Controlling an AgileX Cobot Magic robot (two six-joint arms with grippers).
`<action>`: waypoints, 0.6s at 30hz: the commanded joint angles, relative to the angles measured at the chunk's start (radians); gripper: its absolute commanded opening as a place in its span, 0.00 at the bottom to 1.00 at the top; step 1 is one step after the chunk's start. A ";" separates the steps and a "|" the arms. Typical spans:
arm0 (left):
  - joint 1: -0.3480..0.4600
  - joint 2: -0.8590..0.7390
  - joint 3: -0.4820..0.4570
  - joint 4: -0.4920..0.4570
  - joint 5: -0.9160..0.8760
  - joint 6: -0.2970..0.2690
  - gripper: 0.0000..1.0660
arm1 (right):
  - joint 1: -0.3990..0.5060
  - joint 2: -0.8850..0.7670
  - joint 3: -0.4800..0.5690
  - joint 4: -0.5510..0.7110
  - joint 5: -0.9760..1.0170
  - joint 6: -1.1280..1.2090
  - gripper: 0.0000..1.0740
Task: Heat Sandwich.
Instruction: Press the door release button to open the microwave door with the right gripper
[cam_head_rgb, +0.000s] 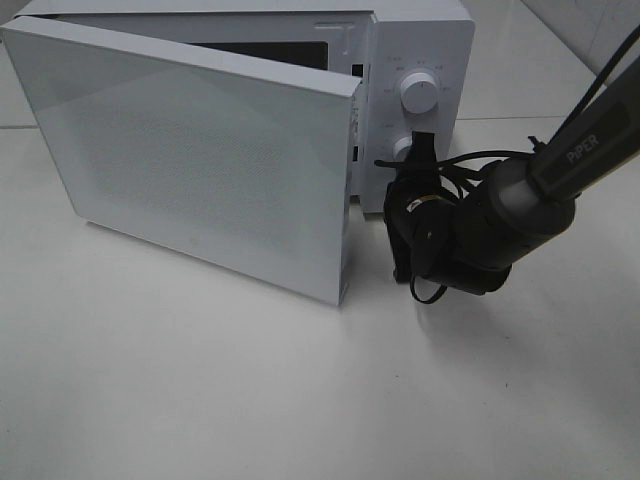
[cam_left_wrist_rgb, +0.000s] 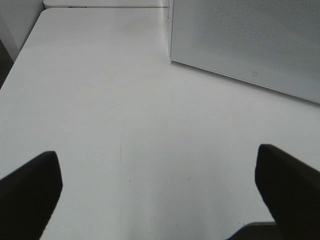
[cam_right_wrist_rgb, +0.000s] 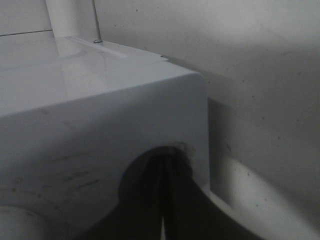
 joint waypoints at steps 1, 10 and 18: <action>-0.006 -0.016 -0.001 -0.005 -0.011 -0.002 0.92 | -0.039 0.008 -0.082 -0.064 -0.149 -0.005 0.00; -0.006 -0.016 -0.001 -0.005 -0.011 -0.002 0.92 | -0.034 -0.011 -0.074 -0.064 -0.085 -0.011 0.00; -0.006 -0.016 -0.001 -0.005 -0.011 -0.002 0.92 | -0.025 -0.037 -0.051 -0.065 -0.017 -0.018 0.00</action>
